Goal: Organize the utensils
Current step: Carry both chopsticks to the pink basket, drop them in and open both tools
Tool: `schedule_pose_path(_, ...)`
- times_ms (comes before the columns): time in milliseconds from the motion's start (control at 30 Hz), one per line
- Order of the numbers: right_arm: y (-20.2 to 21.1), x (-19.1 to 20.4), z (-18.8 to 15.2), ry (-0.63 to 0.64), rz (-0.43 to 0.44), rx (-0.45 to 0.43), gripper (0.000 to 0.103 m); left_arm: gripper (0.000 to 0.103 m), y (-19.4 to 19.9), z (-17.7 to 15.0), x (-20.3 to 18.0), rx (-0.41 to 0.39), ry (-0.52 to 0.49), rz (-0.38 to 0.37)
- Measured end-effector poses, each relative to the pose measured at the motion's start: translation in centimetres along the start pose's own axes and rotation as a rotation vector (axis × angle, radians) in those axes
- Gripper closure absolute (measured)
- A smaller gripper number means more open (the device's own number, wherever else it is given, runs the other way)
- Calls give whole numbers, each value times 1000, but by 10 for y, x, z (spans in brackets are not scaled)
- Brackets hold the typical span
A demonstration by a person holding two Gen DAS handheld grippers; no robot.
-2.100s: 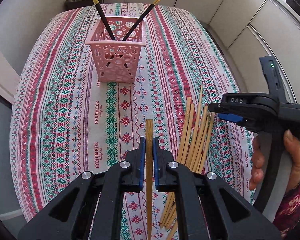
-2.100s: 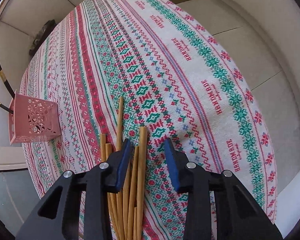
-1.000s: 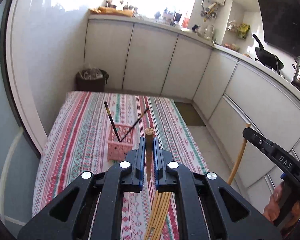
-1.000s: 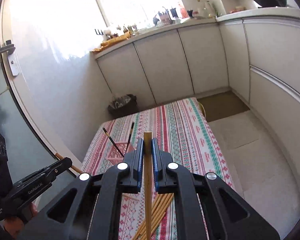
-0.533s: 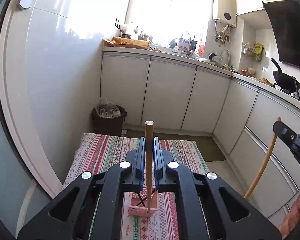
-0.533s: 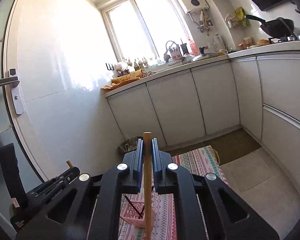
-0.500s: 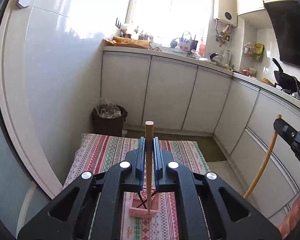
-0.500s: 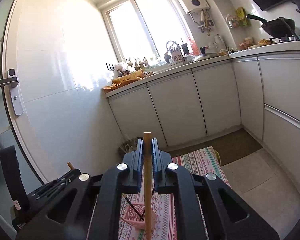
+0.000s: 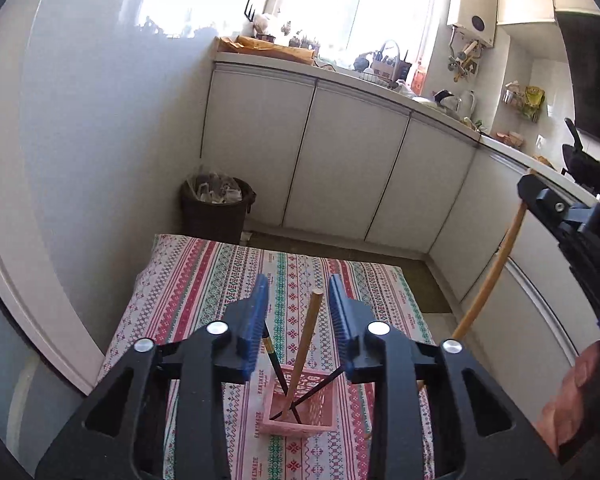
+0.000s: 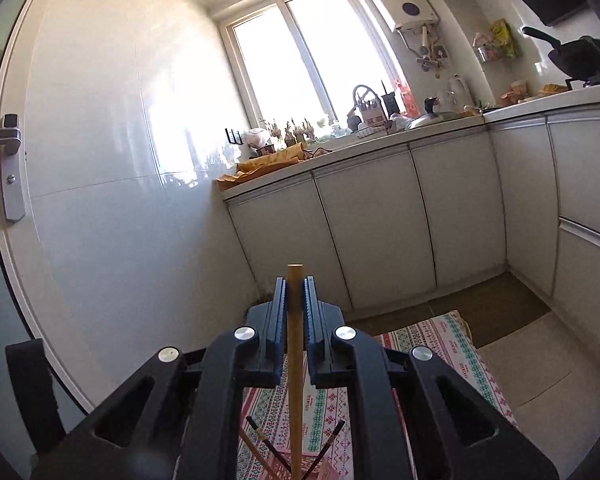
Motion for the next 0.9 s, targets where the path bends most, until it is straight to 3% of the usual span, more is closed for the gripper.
schedule_pose_path(333, -32, 13, -35, 26, -38, -33, 94, 68, 45, 24, 27, -115, 66, -4)
schedule_pose_path(567, -55, 10, -80, 15, -41, 51, 91, 68, 44, 29, 38, -112, 82, 4)
schedule_pose_path(600, -56, 9, -84, 11, -43, 69, 88, 67, 45, 31, 39, -115, 87, 5)
schedule_pose_path(667, -54, 6, -85, 5, -56, 80, 70, 64, 46, 32, 42, -119, 94, 10)
schedule_pose_path(700, -50, 5, -82, -5, -64, 71, 54, 64, 45, 32, 43, -115, 96, 14)
schedule_pose_path(900, -30, -3, -65, -12, -87, 45, 51, 60, 40, 27, 36, -91, 83, 24)
Point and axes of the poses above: each gripper's, at about its wrist camera, not at the fingertips, and y roughly against the way its jaws point, x to its left, z to its top, the point moved 7 cm from there along -y, roughly the way its jaws point, and after that the axes turned 2 degrees about -z, right-handed, at the moved point
